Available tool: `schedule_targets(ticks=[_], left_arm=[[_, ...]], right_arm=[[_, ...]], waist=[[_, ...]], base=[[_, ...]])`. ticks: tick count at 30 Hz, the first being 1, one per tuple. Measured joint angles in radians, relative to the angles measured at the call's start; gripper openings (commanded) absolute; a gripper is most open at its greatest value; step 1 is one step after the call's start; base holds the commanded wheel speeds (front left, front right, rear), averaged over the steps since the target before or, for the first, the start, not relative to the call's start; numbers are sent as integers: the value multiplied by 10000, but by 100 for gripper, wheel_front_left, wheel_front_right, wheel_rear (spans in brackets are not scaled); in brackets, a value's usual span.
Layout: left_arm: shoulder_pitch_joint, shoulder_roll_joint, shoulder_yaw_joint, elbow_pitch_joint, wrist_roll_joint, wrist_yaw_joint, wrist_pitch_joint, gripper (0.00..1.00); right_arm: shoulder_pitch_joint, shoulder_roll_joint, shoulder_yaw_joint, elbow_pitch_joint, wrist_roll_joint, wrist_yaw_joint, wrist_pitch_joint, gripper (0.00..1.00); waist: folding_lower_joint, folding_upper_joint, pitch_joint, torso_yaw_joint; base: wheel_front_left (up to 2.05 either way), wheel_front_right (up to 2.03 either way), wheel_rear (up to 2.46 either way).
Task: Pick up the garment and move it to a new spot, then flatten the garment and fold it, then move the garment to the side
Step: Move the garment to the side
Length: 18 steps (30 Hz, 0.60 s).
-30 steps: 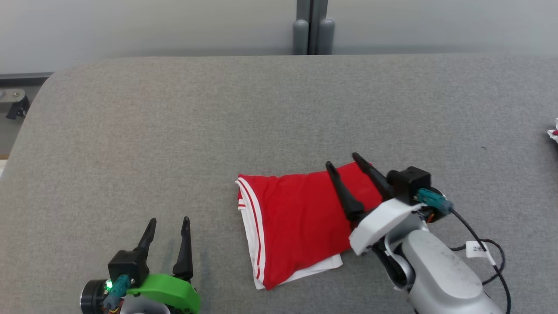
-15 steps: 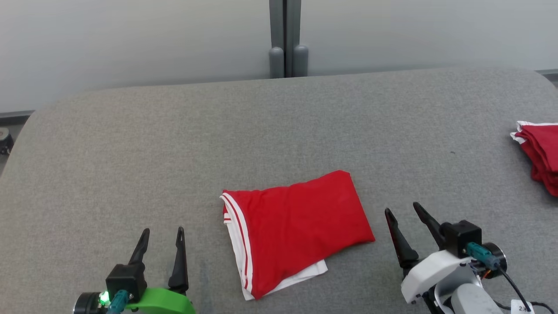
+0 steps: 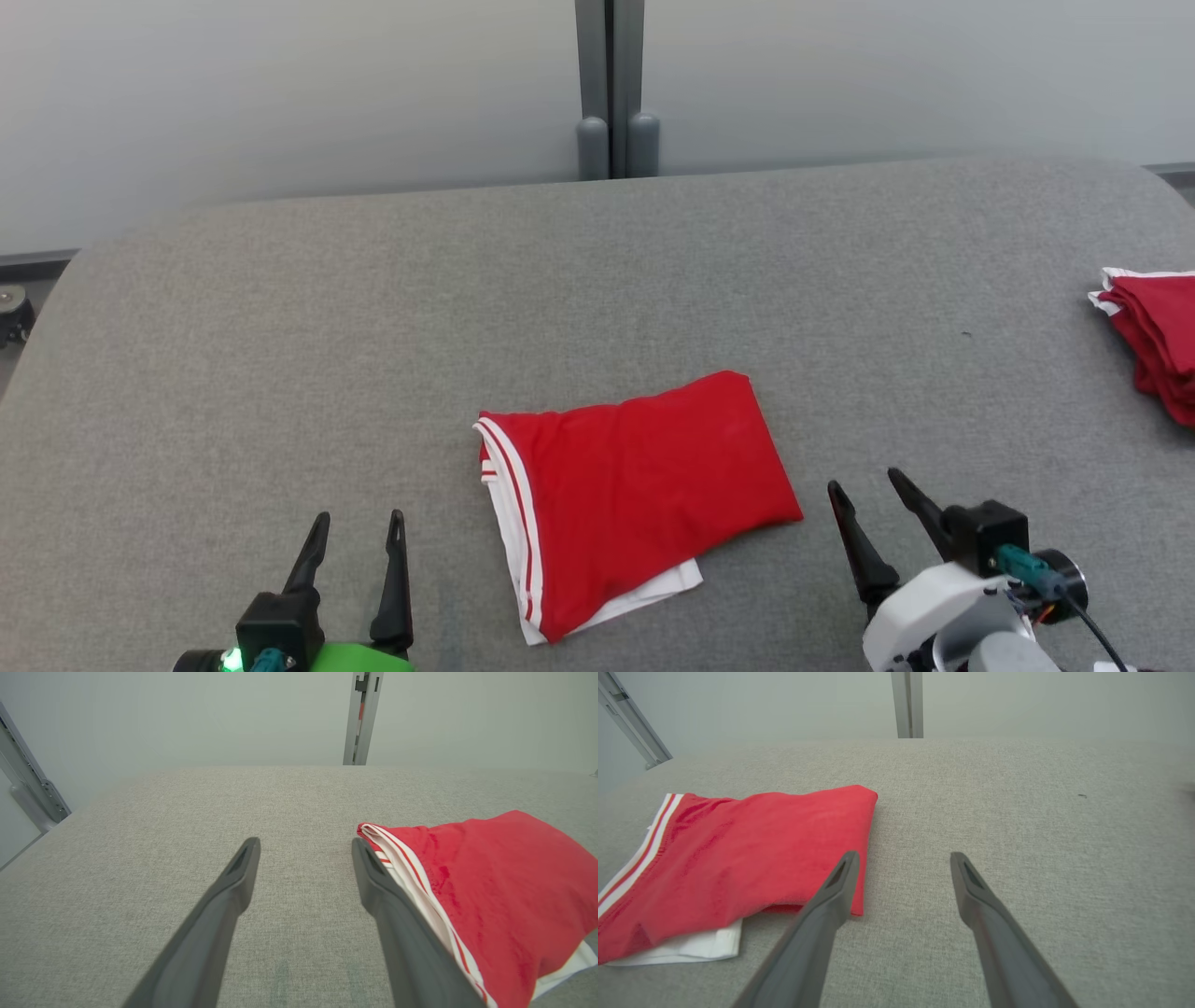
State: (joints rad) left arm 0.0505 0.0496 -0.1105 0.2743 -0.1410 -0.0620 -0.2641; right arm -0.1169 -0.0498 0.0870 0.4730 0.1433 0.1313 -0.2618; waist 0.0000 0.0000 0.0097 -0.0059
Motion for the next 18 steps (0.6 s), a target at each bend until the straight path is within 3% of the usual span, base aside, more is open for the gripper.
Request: schedule_targets(ticks=[7, 16, 17, 18], left_arm=[[-751, 0, -267, -40, -251, -94, 0, 100], [-1214, 2, -453, 213, -351, -217, 0, 100], [-1215, 2, -445, 232, -368, -217, 2, 100], [-1215, 2, -443, 238, -370, -217, 0, 100]], right_arm=[[-1932, -2, 387, 859, -326, 0, 0, 100], [-3529, 8, 1114, 3712, -704, 0, 224, 100], [-3569, 19, 1137, 3954, -675, 0, 236, 94], [-3628, 13, 1149, 4109, -652, 0, 224, 49]], waist=[[0, 0, 702, 234], [0, 0, 1529, 959], [0, 0, 1580, 1034], [0, 0, 1612, 1080]], base=[[0, 0, 0], [0, 0, 0], [0, 0, 0], [0, 0, 0]])
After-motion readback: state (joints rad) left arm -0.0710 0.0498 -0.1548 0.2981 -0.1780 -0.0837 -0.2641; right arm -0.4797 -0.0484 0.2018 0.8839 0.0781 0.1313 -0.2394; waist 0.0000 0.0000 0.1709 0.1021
